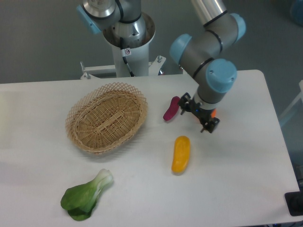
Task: Pick up the sweet potato from the table
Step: 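Lower the gripper onto the sweet potato and close on it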
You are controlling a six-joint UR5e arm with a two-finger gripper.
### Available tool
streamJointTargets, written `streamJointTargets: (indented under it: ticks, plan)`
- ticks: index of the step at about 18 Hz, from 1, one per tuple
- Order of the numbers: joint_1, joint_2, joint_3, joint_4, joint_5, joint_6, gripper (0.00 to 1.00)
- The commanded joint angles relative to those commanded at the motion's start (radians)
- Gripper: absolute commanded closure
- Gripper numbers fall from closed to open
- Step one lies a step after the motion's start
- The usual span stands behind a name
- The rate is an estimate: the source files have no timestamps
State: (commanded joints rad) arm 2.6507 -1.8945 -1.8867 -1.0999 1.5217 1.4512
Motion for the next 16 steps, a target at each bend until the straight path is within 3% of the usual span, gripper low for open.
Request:
streamJointTargets:
  ticks: [7,12,16]
  plan:
    - [-0.005,0.011,-0.061,0.009,0.002,-0.006,0.0]
    - [-0.006,0.008,-0.118,0.092,0.006,-0.008,0.0]
    - [-0.006,0.009,-0.135,0.101,0.017,-0.008,0.0]
